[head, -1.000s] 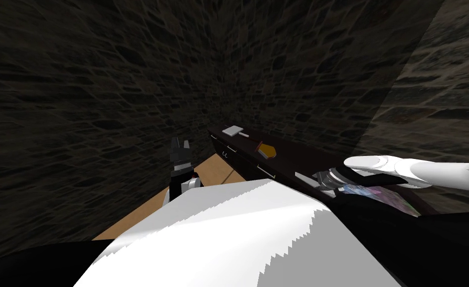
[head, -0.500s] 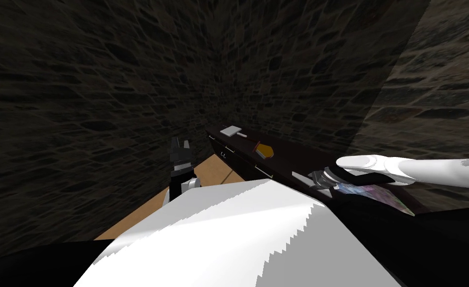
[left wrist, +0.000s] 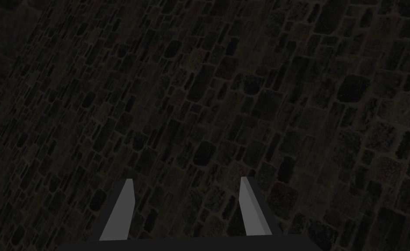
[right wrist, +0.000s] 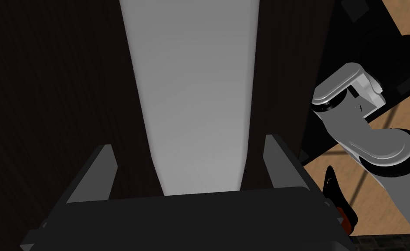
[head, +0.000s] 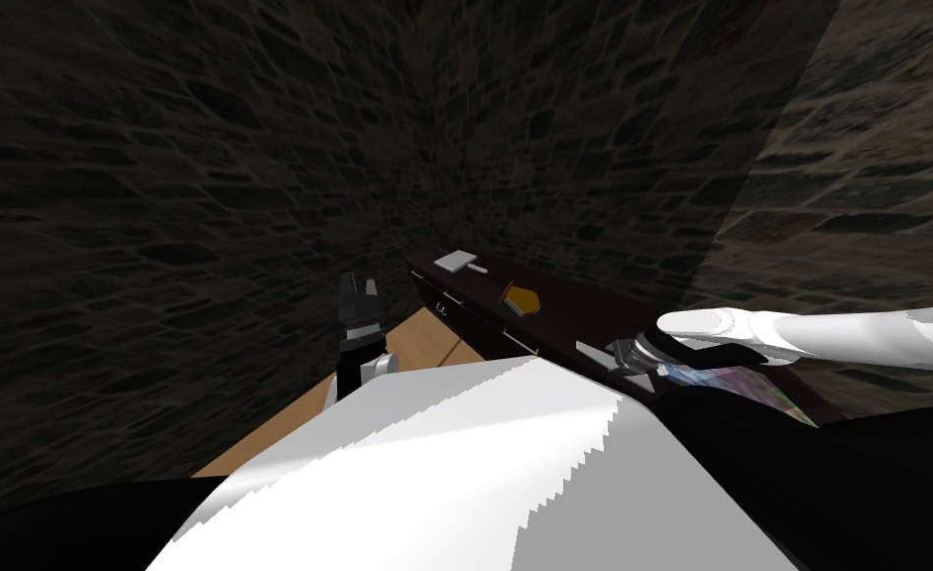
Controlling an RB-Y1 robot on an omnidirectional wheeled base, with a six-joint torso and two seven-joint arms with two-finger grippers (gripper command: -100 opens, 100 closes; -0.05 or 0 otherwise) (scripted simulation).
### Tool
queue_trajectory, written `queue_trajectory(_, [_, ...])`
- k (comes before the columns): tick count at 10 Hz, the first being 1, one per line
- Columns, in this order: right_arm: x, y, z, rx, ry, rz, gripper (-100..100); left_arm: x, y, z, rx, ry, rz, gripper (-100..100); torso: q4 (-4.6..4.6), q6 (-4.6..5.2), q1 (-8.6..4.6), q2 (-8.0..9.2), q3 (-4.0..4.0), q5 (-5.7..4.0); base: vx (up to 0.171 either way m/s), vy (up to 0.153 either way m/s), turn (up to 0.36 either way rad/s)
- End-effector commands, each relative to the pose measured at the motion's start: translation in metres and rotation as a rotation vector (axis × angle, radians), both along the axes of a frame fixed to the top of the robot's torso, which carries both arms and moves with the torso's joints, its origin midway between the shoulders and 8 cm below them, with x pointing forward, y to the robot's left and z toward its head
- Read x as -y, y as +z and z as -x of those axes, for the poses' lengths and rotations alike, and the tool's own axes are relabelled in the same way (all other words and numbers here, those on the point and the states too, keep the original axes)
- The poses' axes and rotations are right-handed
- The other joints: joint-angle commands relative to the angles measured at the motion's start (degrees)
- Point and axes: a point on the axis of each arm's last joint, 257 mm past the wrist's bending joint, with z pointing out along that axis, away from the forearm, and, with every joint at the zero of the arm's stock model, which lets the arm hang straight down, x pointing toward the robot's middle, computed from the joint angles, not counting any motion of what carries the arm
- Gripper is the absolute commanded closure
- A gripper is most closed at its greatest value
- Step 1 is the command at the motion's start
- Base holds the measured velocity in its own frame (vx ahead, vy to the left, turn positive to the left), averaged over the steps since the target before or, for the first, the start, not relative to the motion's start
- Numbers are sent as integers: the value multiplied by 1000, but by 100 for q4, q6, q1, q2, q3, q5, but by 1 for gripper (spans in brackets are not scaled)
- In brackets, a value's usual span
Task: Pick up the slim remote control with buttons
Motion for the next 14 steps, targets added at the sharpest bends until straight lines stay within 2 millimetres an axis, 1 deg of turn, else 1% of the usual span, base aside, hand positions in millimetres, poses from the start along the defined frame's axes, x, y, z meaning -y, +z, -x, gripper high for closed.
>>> queue_trajectory(1, [-9,-2,-2,1,10,-1,-100,0,0,0,0,0,0,0,0,0,0,0,0,0,1,-8,-40])
queue_trajectory(2, [-9,-2,-2,1,10,-1,-100,0,0,0,0,0,0,0,0,0,0,0,0,0,0,0,0])
queue_trajectory(3, [-18,-4,-5,3,18,-3,-100,0,0,0,0,0,0,0,0,0,1,1,1,0,0,0,0])
queue_trajectory(5, [-27,-6,-7,6,25,-6,-100,0,0,0,0,0,0,0,0,0,6,-2,-1,1,9,10,-30])
queue_trajectory(6, [-36,-8,-9,9,32,-9,-100,0,0,0,0,0,0,0,0,0,5,-1,-1,2,4,5,-14])
queue_trajectory(8, [-34,-8,-9,8,32,-9,-100,0,0,0,0,0,0,0,0,-1,1,1,1,1,-2,-2,7])
queue_trajectory(9, [-34,-8,-9,9,31,-9,100,0,0,0,0,0,0,0,1,0,0,2,1,0,0,0,0])
queue_trajectory(13, [-34,-8,-10,11,31,-8,100,0,0,0,0,0,0,0,-1,3,-2,5,2,-5,0,0,0])
queue_trajectory(14, [-34,-8,-10,11,31,-8,0,0,0,0,0,0,0,0,-1,3,-2,5,2,-4,0,0,0])
